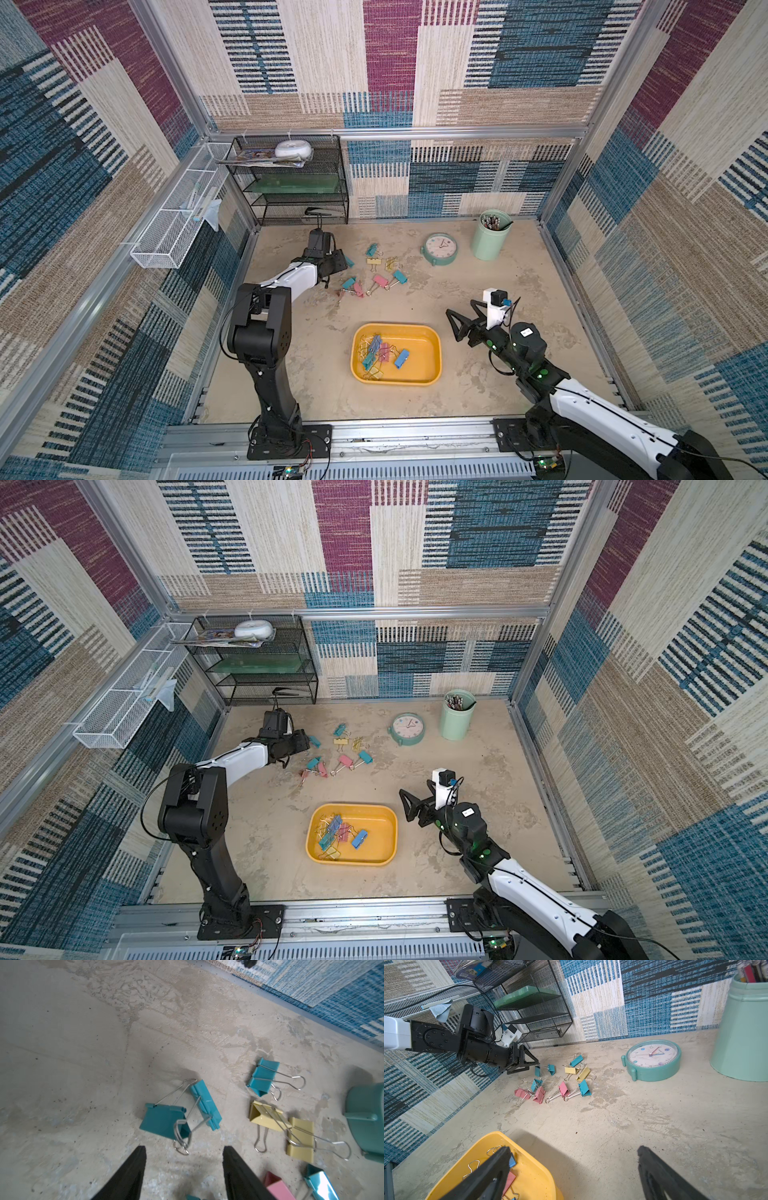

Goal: Put the binder clips in the storage box
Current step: Pick up the binder clip at the center of the board.

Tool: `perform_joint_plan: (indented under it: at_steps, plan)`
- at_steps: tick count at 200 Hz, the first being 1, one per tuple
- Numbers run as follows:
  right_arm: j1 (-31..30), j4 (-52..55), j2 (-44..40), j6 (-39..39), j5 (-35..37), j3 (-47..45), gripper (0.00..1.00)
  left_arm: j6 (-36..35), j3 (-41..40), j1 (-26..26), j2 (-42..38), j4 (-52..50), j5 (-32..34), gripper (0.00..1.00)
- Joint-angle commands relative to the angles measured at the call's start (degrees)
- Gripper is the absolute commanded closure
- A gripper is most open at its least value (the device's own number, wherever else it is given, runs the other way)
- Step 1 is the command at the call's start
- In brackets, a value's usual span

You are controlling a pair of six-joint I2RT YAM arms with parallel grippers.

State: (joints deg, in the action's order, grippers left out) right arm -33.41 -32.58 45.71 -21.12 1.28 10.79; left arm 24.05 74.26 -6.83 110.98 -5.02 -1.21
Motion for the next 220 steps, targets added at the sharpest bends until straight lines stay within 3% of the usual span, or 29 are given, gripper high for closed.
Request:
perform_joint_plan:
  at_steps: [1,62,103,140,186,220]
  plan:
    - [-0.02,-0.84,-0.01,0.56,0.63,0.11,0.02,-0.62,1.57,0.3,1.29,-0.48,0.81,0.48]
    - [0.01,-1.37,1.12,0.56,0.46,0.2,0.02,-2.39,3.61,0.77,2.75,-1.22,0.25,1.0]
    - [-0.05,-1.36,1.3,0.65,0.68,0.24,0.02,-1.03,2.12,0.63,0.26,1.02,-5.59,1.0]
    - [0.01,-1.51,1.2,0.78,0.0,0.27,0.02,0.42,-2.19,-1.6,-6.7,4.81,-11.0,1.0]
    - [0.01,-2.57,0.44,0.48,-2.26,-0.19,0.01,-2.36,-11.68,-8.93,-23.44,2.77,-6.58,1.0]
    - [-0.03,-2.06,-0.48,0.03,-0.93,-0.32,0.01,-6.24,-17.57,-21.02,-38.69,-6.5,3.22,1.0]
